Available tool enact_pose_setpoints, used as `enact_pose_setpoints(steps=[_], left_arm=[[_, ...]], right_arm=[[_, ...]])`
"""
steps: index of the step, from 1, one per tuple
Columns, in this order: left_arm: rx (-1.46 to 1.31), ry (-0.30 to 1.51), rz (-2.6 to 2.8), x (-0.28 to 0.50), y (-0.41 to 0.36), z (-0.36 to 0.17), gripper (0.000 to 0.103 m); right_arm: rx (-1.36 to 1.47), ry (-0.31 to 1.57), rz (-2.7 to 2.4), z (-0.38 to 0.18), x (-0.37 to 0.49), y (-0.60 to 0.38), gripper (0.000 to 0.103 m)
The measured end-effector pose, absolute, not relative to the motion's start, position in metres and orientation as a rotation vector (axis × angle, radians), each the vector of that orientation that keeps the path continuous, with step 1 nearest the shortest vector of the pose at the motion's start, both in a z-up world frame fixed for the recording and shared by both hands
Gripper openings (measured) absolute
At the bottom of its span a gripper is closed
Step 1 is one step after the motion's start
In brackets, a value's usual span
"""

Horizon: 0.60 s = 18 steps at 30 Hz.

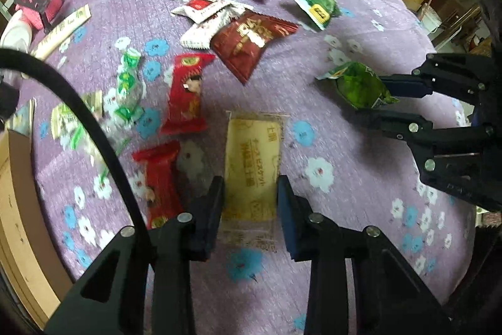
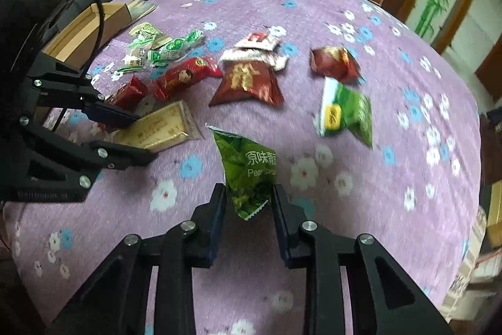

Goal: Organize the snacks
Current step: 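Grasp the cream cake packet with left tool while right tool grasps green pea bag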

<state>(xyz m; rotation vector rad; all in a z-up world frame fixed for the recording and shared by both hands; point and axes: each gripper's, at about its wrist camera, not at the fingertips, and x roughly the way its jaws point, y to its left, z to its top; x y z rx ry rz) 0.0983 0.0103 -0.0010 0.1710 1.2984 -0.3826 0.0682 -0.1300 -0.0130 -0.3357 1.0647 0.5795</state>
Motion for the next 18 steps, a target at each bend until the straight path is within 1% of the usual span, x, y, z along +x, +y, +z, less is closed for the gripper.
enact_pose_setpoints(steps=[12, 15, 17, 18], left_arm=[[0.100, 1.248, -0.459, 0.026, 0.020, 0.018, 0.035], [0.084, 1.254, -0.464, 0.014, 0.027, 0.019, 0.035], [0.076, 1.257, -0.458, 0.016, 0.028, 0.022, 0.035], [0.068, 1.258, -0.459, 0.014, 0.028, 0.023, 0.035]], right_arm=[[-0.261, 1.078, 0.525, -0.015, 0.032, -0.145, 0.028], [-0.240, 1.036, 0.491, -0.009, 0.031, -0.149, 0.030], [-0.198, 1.025, 0.472, -0.002, 0.039, -0.150, 0.048], [-0.169, 1.027, 0.485, -0.001, 0.043, -0.148, 0.067]])
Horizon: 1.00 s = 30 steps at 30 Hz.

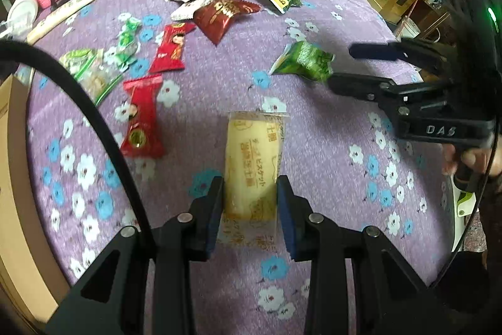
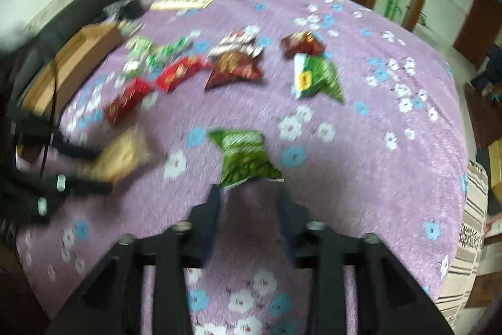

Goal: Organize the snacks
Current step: 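Grasp the cream cake packet with left tool while right tool grasps green pea bag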

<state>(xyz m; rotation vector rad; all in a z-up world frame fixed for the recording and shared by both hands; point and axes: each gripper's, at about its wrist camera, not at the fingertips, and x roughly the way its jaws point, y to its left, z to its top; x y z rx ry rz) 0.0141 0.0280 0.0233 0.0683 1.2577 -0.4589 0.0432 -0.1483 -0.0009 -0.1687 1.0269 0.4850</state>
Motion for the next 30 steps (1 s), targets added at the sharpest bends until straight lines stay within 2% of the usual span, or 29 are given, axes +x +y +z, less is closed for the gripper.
enact_pose_setpoints(steps=[1, 5, 6, 7, 8, 11, 16, 30], left_arm=[[0.060, 1.257, -0.457, 0.013, 0.028, 0.025, 0.035], [0.040, 1.247, -0.454, 0.007, 0.027, 0.030, 0.035], [0.034, 1.246, -0.451, 0.007, 0.027, 0.031, 0.035], [0.025, 1.245, -0.449, 0.007, 0.028, 0.031, 0.035], [0.019, 1.246, -0.440, 0.007, 0.028, 0.031, 0.035], [0.014, 1.246, -0.420, 0.010, 0.027, 0.026, 0.035], [0.021, 1.256, -0.380, 0.025, 0.014, 0.012, 0.035], [0.031, 1.139, -0.315, 0.008, 0.002, 0.031, 0.035]], right_arm=[[-0.152, 1.040, 0.503, -0.002, 0.049, -0.143, 0.076], [-0.230, 1.036, 0.481, -0.010, 0.061, -0.116, 0.075], [-0.230, 1.048, 0.476, -0.013, 0.066, -0.113, 0.071], [-0.242, 1.062, 0.459, -0.017, 0.071, -0.111, 0.054], [-0.252, 1.089, 0.459, -0.023, 0.074, -0.110, 0.045], [-0.290, 1.104, 0.455, -0.027, 0.075, -0.107, 0.038], [-0.292, 1.092, 0.424, -0.024, 0.068, -0.109, 0.032], [-0.202, 1.099, 0.418, -0.011, 0.026, -0.130, 0.032]])
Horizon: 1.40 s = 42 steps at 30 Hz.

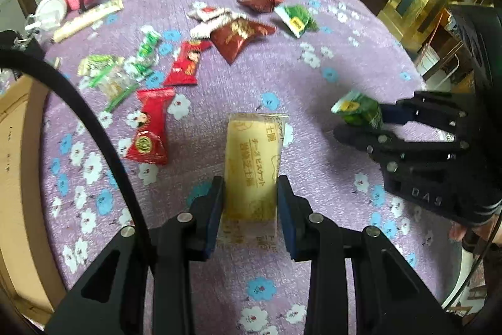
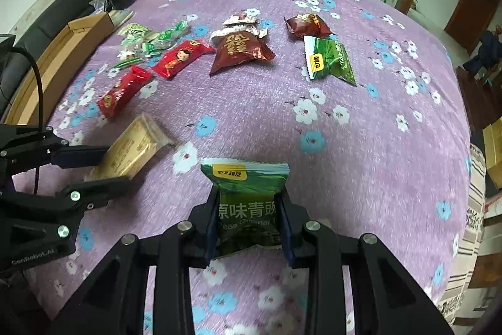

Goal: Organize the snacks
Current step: 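Grasp the cream cake packet with left tool while right tool grasps green pea bag, then carry both packets over the cardboard box and open both tools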

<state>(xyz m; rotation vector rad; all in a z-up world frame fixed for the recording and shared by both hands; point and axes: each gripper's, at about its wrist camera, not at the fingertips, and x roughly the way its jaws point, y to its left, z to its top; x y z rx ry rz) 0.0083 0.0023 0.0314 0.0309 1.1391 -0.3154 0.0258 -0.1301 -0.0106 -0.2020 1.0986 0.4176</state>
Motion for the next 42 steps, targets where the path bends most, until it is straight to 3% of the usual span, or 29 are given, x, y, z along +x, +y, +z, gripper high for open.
enact_pose_setpoints(steps=[11, 24, 32, 42], left_arm=[[-0.073, 1.044, -0.260, -0.030, 0.056, 0.072, 0.035], [-0.170, 0.966, 0.053, -0.005, 0.238, 0.090, 0.036], [-0.149, 1.032, 0.121, 0.065, 0.315, 0.055, 0.036], [-0.195, 1.129, 0.128, 0.089, 0.331, 0.032, 0.036]], right_arm=[[-0.205, 1.029, 0.531, 0.031, -0.008, -0.063, 0.032], [-0.251, 0.919, 0.761, 0.062, 0.023, 0.119, 0.032], [-0.311, 0.972, 0.712, 0.029, 0.080, 0.210, 0.032], [-0.371, 1.010, 0.677, 0.012, 0.110, 0.231, 0.034]])
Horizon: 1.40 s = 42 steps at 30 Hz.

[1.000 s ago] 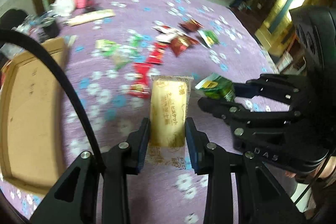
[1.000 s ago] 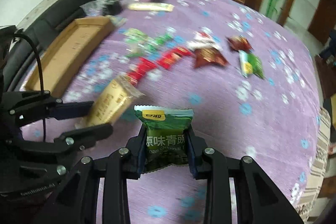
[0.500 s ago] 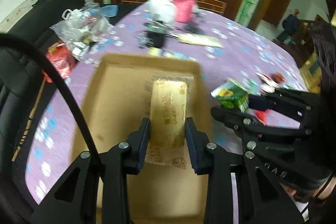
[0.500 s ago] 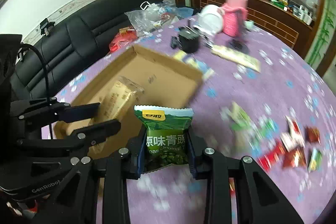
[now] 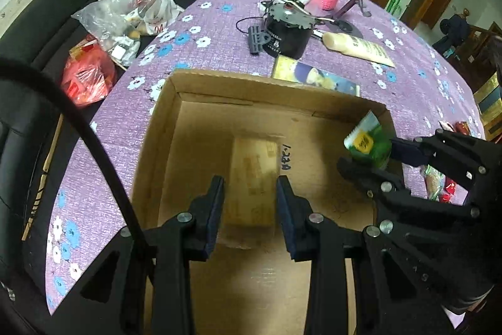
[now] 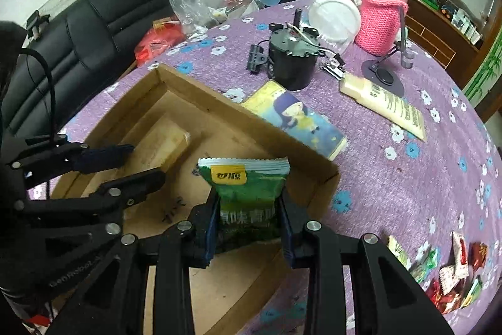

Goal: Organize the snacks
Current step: 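Carry both packets over the cardboard box and open both tools, then move both tools back over the snack pile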

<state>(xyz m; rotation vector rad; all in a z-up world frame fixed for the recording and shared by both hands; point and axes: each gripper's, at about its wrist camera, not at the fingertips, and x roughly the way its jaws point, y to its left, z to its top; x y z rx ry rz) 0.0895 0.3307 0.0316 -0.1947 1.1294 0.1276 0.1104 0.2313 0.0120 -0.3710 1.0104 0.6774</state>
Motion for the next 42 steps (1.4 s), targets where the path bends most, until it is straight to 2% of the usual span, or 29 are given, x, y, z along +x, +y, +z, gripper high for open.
enact_pose_setpoints(steps=[3, 5, 7, 10, 16, 24, 34, 38, 42], left_arm=[[-0.191, 1.151, 0.138, 0.091, 0.329, 0.032, 0.036], [-0.182, 1.148, 0.142, 0.090, 0.328, 0.033, 0.036], [-0.174, 1.149, 0.163, 0.087, 0.326, 0.034, 0.037], [-0.180, 1.141, 0.191, 0.080, 0.326, 0.038, 0.038], [-0.155, 1.062, 0.231, 0.055, 0.305, 0.058, 0.039], [-0.111, 1.010, 0.047, 0.033, 0.207, 0.075, 0.038], [0.001, 1.117, -0.098, 0.065, 0.084, 0.035, 0.038], [0.033, 1.151, -0.064, 0.079, 0.067, 0.020, 0.038], [0.030, 1.155, -0.031, 0.089, 0.062, 0.015, 0.038]], right_arm=[[-0.389, 1.006, 0.676, 0.010, 0.111, 0.230, 0.042], [-0.378, 1.000, 0.671, 0.012, 0.109, 0.226, 0.043], [-0.374, 0.980, 0.666, 0.016, 0.106, 0.223, 0.054], [-0.382, 0.928, 0.644, 0.026, 0.097, 0.217, 0.062], [-0.258, 0.872, 0.652, 0.047, 0.070, 0.179, 0.064], [-0.108, 0.891, 0.543, 0.046, 0.051, 0.047, 0.065], [-0.018, 0.966, 0.303, 0.020, 0.073, -0.111, 0.065], [-0.055, 0.970, 0.276, 0.011, 0.092, -0.143, 0.070], [-0.075, 0.991, 0.259, 0.000, 0.121, -0.160, 0.070]])
